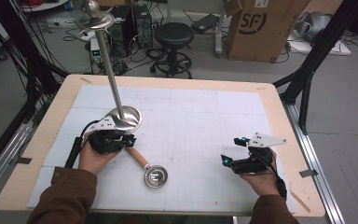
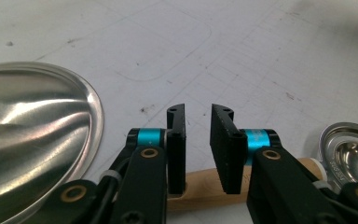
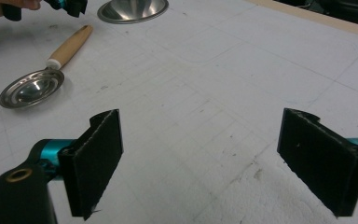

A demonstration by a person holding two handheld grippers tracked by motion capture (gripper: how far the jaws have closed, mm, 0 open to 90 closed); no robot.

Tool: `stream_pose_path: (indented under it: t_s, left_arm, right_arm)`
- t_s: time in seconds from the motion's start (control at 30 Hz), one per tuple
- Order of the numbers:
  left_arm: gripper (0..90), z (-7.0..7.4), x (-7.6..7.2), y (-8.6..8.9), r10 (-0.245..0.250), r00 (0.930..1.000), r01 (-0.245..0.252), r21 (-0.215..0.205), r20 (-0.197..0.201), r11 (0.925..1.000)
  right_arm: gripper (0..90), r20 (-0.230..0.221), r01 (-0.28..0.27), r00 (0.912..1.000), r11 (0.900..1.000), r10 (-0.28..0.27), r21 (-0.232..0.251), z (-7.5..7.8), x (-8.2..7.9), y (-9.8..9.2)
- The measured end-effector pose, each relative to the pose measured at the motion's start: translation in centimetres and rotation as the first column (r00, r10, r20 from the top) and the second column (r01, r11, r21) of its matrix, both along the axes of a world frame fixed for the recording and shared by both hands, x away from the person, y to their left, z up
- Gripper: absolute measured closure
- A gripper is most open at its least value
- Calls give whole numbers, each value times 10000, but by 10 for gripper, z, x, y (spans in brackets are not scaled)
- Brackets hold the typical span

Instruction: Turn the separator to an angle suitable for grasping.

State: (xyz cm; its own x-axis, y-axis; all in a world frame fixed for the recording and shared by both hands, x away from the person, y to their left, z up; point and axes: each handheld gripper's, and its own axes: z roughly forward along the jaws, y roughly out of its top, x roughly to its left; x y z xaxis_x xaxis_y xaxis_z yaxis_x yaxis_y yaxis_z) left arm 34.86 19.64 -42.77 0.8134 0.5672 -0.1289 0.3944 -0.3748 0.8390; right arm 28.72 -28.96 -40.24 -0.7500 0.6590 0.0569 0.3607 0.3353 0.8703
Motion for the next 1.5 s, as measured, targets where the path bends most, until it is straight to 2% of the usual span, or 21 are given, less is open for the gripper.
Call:
stream_pose_path:
  t_s: [0.1, 0.17, 0.33, 0.37, 0.43, 0.7, 0.87, 0.97, 1.07, 1.13, 1.27, 1.37, 1.5]
  left_arm:
    - [819, -2, 1, -5, 64, 10000, -61, 440, -68, 9990]
    - [841, -3, 2, -6, 72, 9999, -66, 544, -108, 9985]
    - [876, -9, 4, -14, 122, 9993, -76, 1255, -362, 9921]
    - [876, -9, 4, -14, 122, 9993, -76, 1255, -362, 9921]
    - [887, -11, 4, -14, 241, 9988, -175, 1517, -417, 9883]
    - [897, -12, 4, -13, 294, 9983, -202, 1772, -494, 9840]
    - [897, -9, -2, -10, 285, 9985, -187, 1968, -472, 9803]
    - [897, -10, -3, -5, 360, 9975, -238, 1898, -609, 9815]
    - [897, -12, -4, -3, 415, 9963, -249, 2104, -746, 9773]
    - [897, -13, -5, -2, 429, 9962, -261, 2091, -764, 9775]
    - [897, -11, -10, 0, 384, 9963, -215, 2072, -775, 9781]
    - [897, -9, -17, 3, 300, 9965, -114, 2285, -782, 9735]
    - [897, -10, -23, 10, 293, 9960, -125, 1935, -839, 9810]
  right_arm:
    - [134, -10, 7, 10000, 10000, -7, -5, 0, 0, 0]
    - [134, 9, 14, 10000, 10000, -14, 5, 0, 0, 0]
    - [134, -29, 0, 10000, 10000, 0, -3, 0, 0, 0]
    - [134, -33, -2, 10000, 10000, 2, 5, 0, 0, 0]
    - [134, -24, 2, 10000, 10000, -2, 4, 0, 0, -1]
    - [134, -62, 11, 10000, 10000, -11, -5, -1, 0, -1]
    - [134, -92, 11, 10000, 10000, -11, 37, -1, 0, -2]
    - [134, -71, 6, 10000, 10000, -6, 31, -1, 0, -2]
    - [134, -91, 12, 10000, 10000, -12, 23, -1, 0, -2]
    - [134, -70, 7, 10000, 10000, -6, 41, -1, 0, -2]
    - [134, -86, 9, 10000, 10000, -9, 53, -1, 0, -3]
    - [134, -101, 2, 9999, 10000, -2, 65, -1, 0, -2]
    - [134, -86, -25, 10000, 10000, 26, 49, -1, 0, -2]
